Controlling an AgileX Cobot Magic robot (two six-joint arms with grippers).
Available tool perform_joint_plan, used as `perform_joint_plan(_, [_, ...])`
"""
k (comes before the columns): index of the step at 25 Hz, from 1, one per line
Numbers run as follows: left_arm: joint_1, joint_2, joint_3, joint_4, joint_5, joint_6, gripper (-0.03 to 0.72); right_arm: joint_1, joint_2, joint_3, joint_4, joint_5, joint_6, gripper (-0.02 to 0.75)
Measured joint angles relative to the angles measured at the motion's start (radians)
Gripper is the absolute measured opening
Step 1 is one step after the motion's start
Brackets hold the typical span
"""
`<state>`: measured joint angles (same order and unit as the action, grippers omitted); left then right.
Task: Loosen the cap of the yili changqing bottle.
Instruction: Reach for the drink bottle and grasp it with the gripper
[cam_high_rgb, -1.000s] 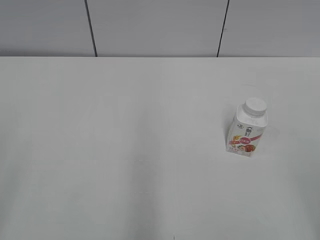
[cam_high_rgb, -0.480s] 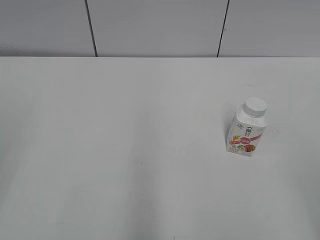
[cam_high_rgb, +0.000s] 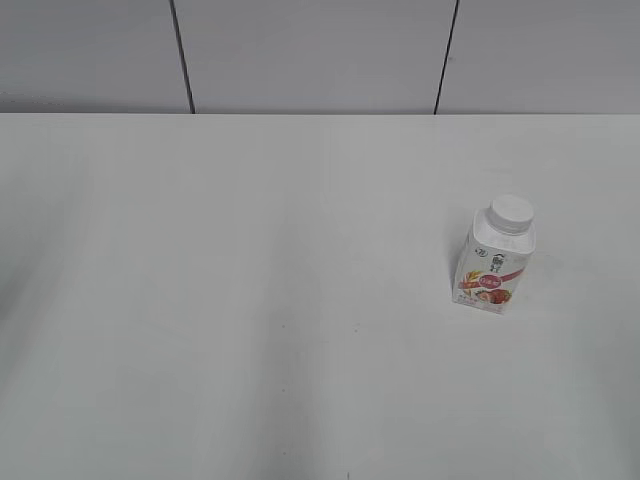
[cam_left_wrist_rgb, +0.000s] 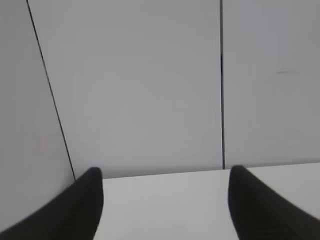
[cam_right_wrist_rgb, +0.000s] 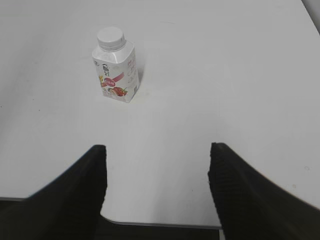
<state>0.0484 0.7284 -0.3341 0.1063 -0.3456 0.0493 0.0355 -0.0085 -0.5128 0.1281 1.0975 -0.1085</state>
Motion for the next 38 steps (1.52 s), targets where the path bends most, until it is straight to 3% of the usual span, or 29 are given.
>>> perform_joint_plan(19, [0.0,0.753,-0.012,0.011,-0.631,-0.017,0.47,0.0,0.0,0.0,0.001,0.0,0.0,0.511])
perform_joint_plan(30, [0.0,1.035,-0.184,0.272,-0.65,-0.101,0.431,0.0,0.0,0.0,0.001,0.0,0.0,0.511])
perform_joint_plan(38, [0.0,1.234,-0.399,0.531,-0.749,-0.319,0.428,0.0,0.0,0.0,0.001,0.0,0.0,0.511])
